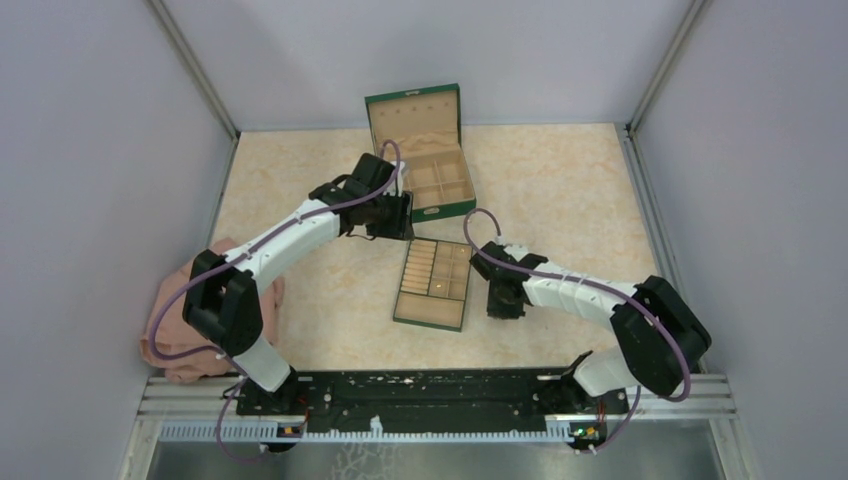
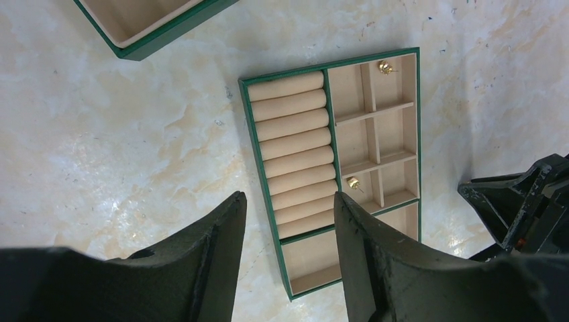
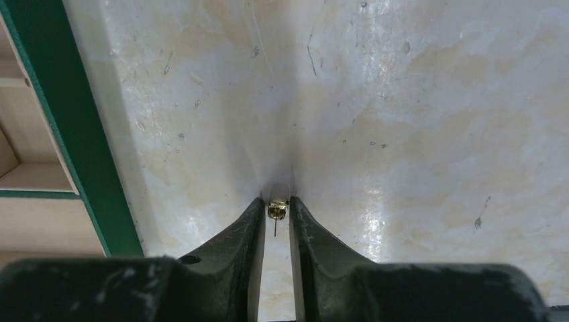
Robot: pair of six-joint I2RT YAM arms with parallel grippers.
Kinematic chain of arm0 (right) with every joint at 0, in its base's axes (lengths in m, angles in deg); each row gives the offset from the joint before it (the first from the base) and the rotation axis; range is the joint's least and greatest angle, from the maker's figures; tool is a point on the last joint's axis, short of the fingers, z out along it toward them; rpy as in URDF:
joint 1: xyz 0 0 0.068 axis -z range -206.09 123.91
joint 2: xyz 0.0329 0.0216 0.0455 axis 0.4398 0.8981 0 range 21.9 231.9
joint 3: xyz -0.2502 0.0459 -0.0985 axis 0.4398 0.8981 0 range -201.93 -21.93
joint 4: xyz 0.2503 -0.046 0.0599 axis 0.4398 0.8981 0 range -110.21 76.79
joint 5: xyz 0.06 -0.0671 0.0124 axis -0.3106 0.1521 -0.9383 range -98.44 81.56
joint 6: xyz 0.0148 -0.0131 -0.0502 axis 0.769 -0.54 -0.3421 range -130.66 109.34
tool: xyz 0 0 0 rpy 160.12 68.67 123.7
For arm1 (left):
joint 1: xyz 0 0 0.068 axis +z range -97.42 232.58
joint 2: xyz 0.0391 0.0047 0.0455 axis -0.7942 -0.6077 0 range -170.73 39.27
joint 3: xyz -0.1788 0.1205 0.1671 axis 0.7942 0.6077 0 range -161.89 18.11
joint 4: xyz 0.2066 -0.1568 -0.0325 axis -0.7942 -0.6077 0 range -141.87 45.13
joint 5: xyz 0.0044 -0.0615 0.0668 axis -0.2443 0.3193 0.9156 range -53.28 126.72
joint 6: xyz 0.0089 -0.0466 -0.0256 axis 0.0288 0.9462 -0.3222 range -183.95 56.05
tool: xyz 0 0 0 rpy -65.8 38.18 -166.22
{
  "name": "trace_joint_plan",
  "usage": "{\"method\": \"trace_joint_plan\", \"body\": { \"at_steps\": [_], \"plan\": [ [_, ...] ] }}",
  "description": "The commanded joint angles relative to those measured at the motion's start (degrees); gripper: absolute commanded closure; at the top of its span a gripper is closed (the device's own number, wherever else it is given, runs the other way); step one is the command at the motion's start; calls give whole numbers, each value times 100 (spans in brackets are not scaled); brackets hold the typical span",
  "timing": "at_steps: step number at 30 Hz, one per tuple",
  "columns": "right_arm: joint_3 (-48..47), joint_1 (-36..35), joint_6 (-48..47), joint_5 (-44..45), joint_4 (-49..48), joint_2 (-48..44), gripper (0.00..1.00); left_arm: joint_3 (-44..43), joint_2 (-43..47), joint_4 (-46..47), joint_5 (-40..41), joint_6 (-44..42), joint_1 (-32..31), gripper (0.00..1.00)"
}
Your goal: Organize the mixed jewelry
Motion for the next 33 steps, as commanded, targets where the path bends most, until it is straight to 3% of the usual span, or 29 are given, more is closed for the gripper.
{"method": "trace_joint_plan", "body": {
  "at_steps": [1,7,18,25,33],
  "plan": [
    [-120,-52,-22,187,-180,185,82,106,208,132,-33,77,28,42],
    [-195,-54,-52,182,-169,268,98,130,202,154,-83,86,24,42],
    [-314,-14,-215,214,26,-149,99,116,256,168,-28,112,40,41],
    [-371,623,-760,-851,-228,-424,100,149,320,231,-159,77,45,39],
    [-298,2132,-1166,-2968,-886,-1071,99,38,404,278,-887,-9,221,37]
  ]
}}
